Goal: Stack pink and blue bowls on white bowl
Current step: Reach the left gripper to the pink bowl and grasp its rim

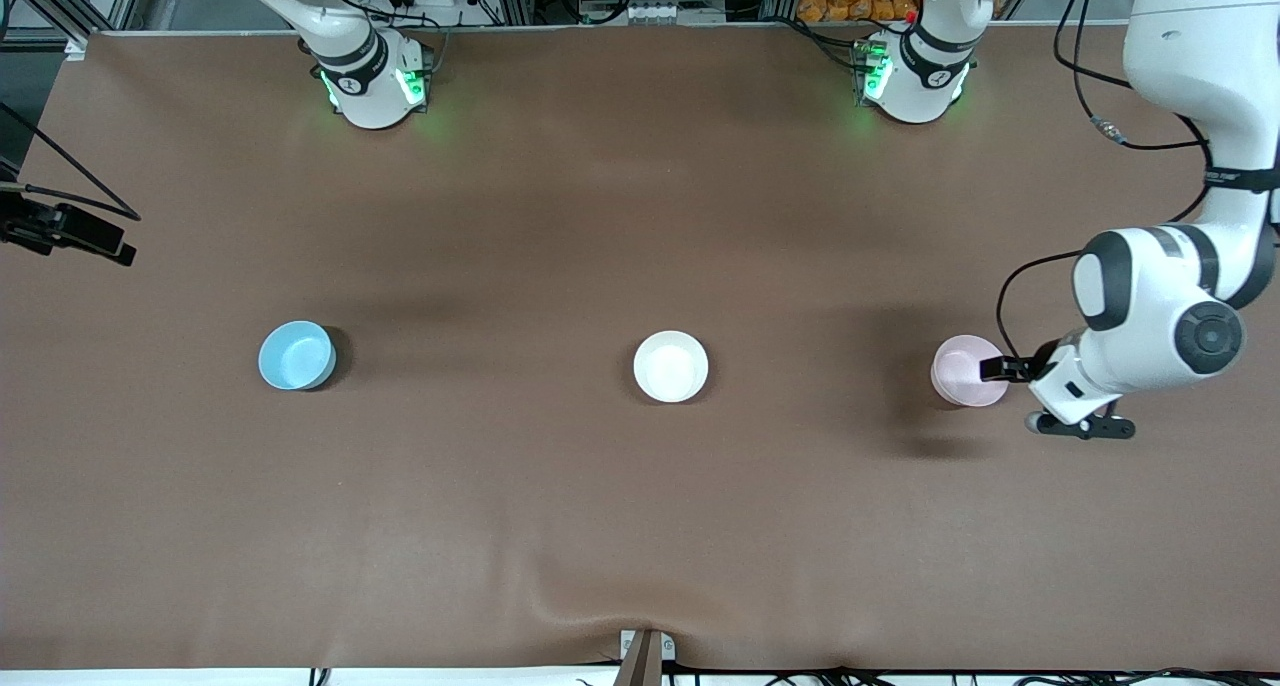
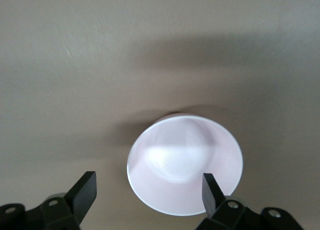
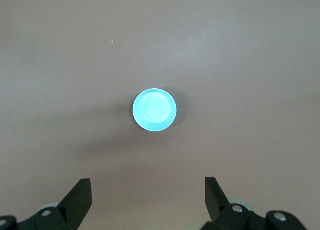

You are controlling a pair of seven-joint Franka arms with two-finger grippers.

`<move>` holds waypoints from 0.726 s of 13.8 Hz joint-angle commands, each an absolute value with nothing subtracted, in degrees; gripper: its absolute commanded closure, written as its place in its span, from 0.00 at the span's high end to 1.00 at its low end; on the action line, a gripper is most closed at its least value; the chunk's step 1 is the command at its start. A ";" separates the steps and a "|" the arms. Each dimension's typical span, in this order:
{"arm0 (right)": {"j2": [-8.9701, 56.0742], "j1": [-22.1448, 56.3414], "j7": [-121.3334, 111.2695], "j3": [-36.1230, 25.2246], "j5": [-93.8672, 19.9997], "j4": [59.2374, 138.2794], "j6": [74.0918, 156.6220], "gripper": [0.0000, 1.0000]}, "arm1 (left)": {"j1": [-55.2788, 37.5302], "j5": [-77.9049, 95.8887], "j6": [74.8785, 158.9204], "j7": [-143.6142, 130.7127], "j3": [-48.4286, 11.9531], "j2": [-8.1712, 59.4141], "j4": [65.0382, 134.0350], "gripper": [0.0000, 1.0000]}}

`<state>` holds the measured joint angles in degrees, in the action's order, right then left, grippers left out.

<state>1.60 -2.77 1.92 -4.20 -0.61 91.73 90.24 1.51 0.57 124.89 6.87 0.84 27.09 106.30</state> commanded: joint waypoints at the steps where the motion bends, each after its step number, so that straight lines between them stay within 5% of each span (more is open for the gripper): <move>1: 0.53 -3.51 2.02 -3.78 -0.26 94.29 92.54 1.00 | 3.24 0.62 126.03 8.88 0.62 25.14 109.68 0.67; 10: 2.81 -5.62 1.93 -3.87 -0.26 106.50 107.11 1.00 | 4.83 0.70 128.49 11.43 0.62 28.21 109.51 0.44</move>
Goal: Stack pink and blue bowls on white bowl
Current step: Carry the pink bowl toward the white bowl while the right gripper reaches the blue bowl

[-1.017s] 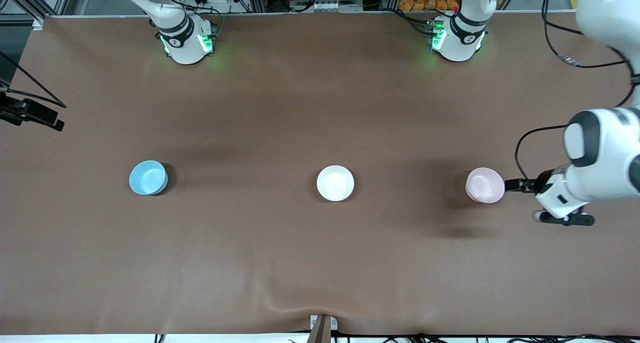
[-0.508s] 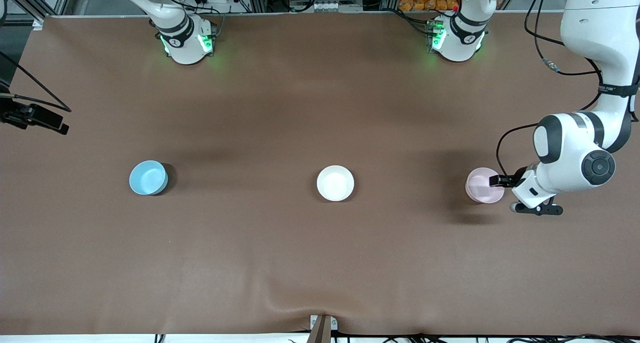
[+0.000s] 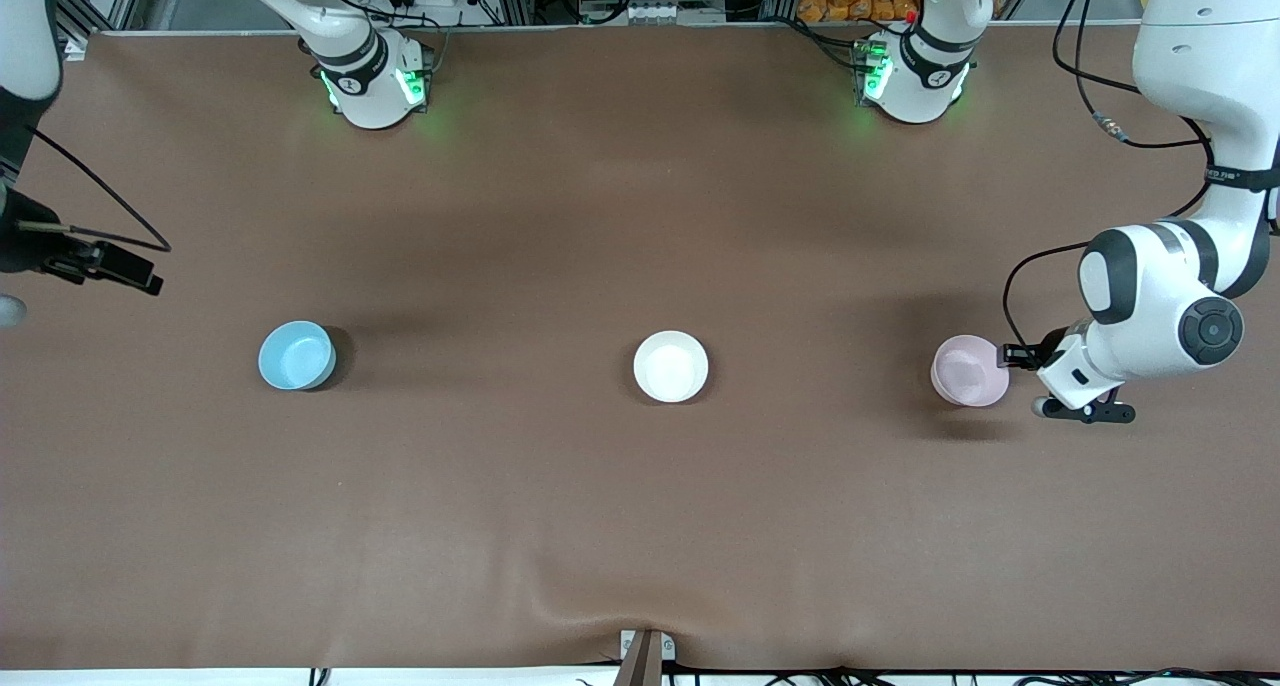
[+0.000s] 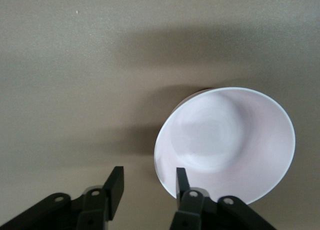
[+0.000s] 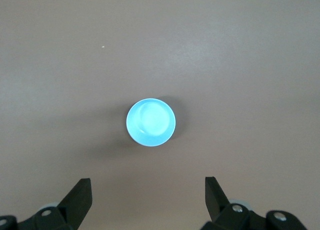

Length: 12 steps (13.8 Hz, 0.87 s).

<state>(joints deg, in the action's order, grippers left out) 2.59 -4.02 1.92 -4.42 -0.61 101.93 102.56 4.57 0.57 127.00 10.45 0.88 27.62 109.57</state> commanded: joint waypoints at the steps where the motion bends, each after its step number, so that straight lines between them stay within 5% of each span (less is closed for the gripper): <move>1: 4.03 -5.71 1.93 -3.87 -0.26 107.65 109.31 1.00 | 4.83 0.70 129.45 11.43 0.62 29.00 109.34 0.44; 3: 7.80 -5.80 1.93 -3.87 -0.26 108.02 112.31 1.00 | 4.75 0.79 130.95 11.43 0.53 29.53 109.34 0.33; 6: 13.08 -7.73 1.93 -3.87 -0.18 108.02 116.27 1.00 | 3.87 1.75 131.04 11.16 0.35 29.79 108.90 0.00; 12: 17.23 -8.53 1.93 -3.87 -0.18 116.16 128.46 1.00 | 3.96 4.73 123.09 7.85 -5.17 28.92 101.37 0.00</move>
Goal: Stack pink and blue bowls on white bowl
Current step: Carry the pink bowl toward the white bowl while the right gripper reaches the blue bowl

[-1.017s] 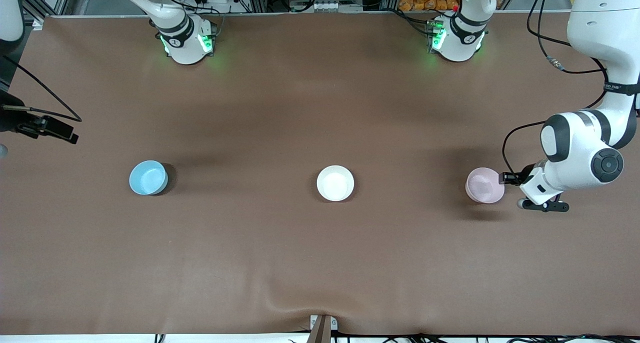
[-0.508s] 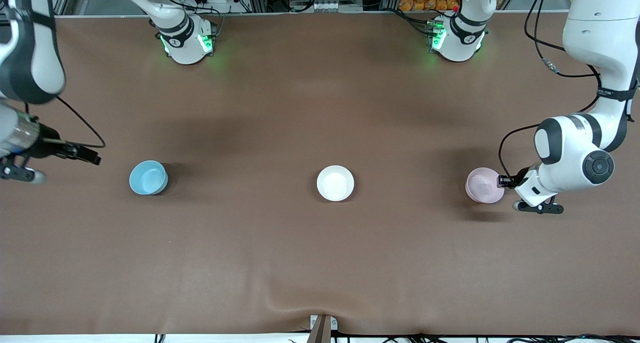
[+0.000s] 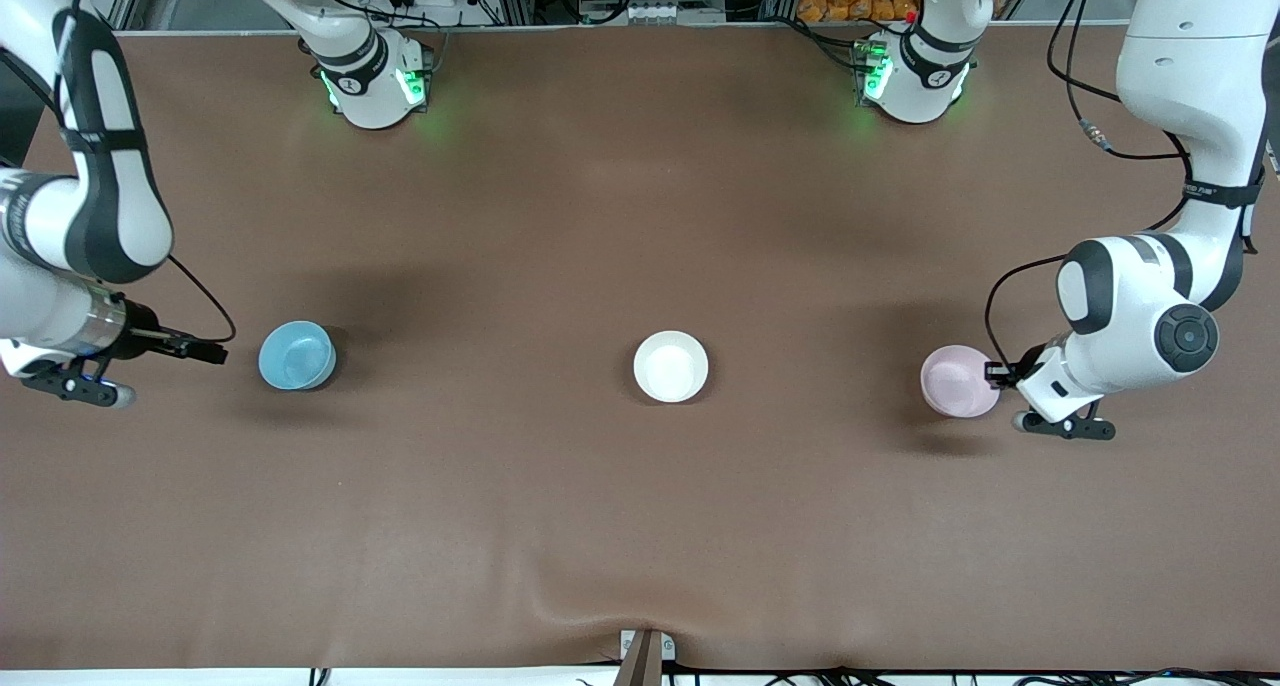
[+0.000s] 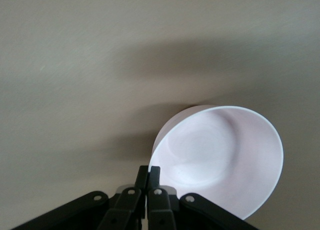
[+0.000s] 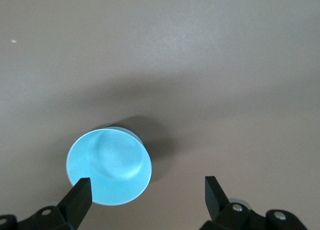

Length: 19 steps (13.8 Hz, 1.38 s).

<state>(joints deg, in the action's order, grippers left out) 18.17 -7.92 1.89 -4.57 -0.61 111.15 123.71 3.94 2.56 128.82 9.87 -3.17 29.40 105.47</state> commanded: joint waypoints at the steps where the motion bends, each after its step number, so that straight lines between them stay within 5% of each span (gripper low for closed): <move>1: 17.57 -8.44 2.11 -3.87 -0.18 118.45 131.80 1.00 | 3.61 5.70 119.31 4.43 -6.23 29.09 98.55 0.00; 10: 24.78 -8.00 2.64 -3.60 -0.26 120.41 137.37 1.00 | -13.43 5.89 117.77 -23.09 -10.28 32.60 90.02 0.00; 11: 25.22 -8.00 2.64 -3.60 -0.26 120.41 137.37 0.86 | -14.84 5.89 117.69 -25.03 -10.28 33.13 88.78 0.00; 13: 25.22 -8.09 2.64 -3.60 -0.26 120.41 137.37 0.20 | -17.83 6.85 117.69 -27.24 -10.28 35.06 86.67 0.00; 14: 25.22 -8.17 2.64 -3.52 -0.35 120.41 137.29 0.00 | -18.97 7.38 117.77 -28.64 -10.28 36.46 85.18 0.00; 19: 24.61 -8.17 2.64 -3.52 -1.05 120.41 136.93 0.00 | -23.12 7.47 118.56 -32.87 -10.11 40.16 82.97 0.00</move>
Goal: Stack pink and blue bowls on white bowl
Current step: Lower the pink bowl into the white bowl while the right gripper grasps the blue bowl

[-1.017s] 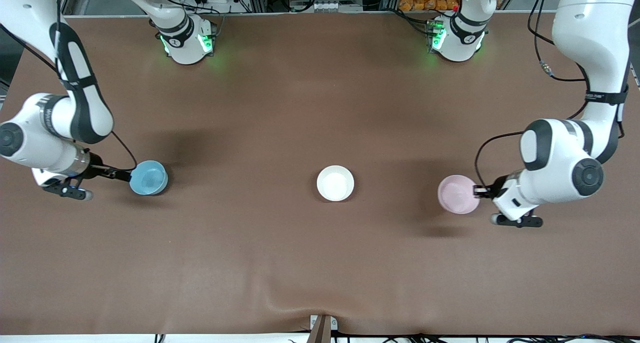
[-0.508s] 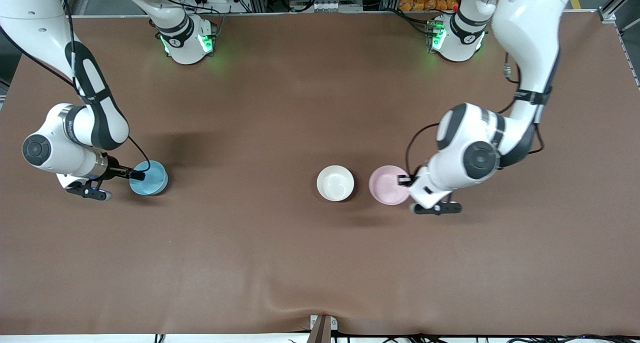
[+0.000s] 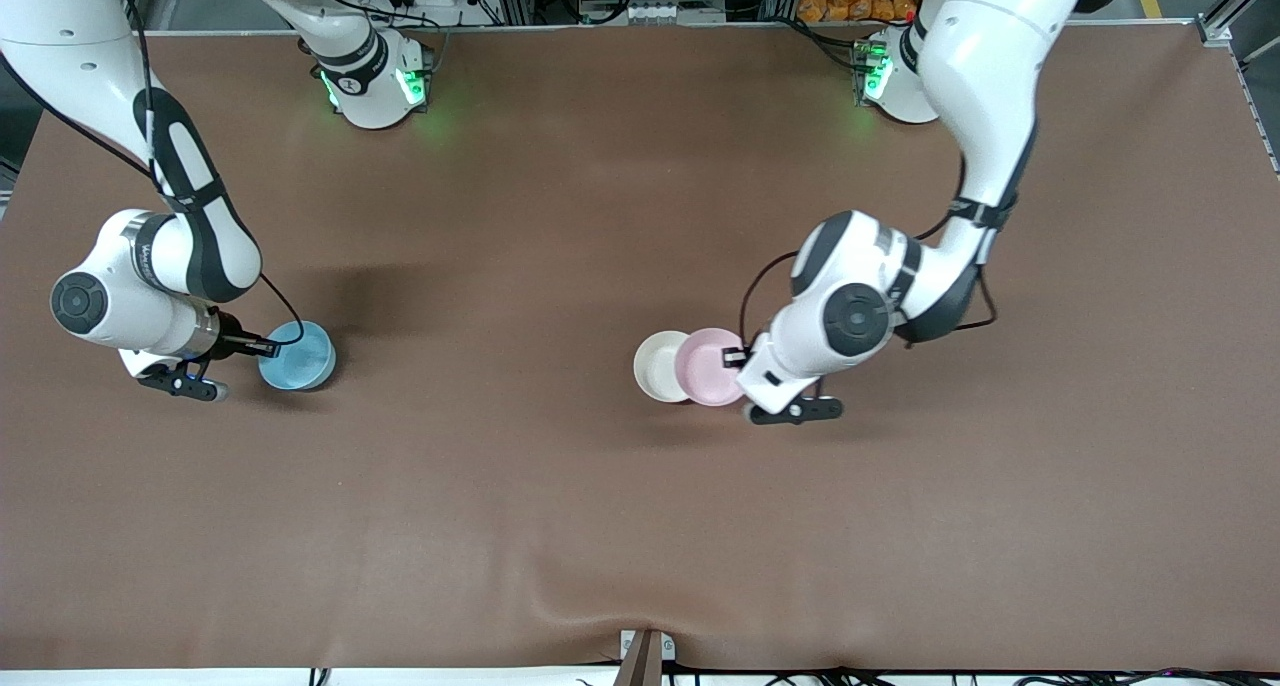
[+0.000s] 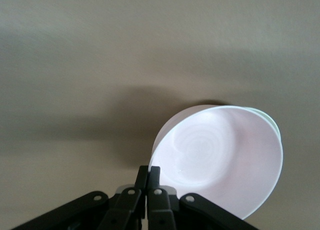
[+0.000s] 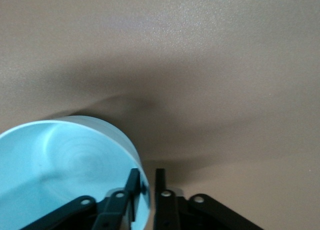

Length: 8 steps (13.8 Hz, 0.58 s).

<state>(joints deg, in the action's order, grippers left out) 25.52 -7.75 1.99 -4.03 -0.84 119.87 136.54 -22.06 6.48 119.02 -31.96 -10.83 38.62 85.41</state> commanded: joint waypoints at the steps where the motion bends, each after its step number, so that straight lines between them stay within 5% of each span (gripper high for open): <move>1: 24.26 -8.17 2.64 -3.52 -1.05 120.41 136.76 0.00 | -23.20 7.64 118.56 -32.87 -10.11 40.17 82.97 0.00; 8: 19.96 -8.26 2.46 -3.52 -1.05 120.06 133.95 0.00 | -25.13 9.49 121.55 -32.96 -10.20 40.96 83.06 0.00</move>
<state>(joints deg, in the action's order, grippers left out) 22.76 -7.79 1.99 -3.82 -1.07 119.53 135.62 -23.99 8.43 120.69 -32.55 -10.80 39.96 84.47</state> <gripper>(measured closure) 0.969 0.978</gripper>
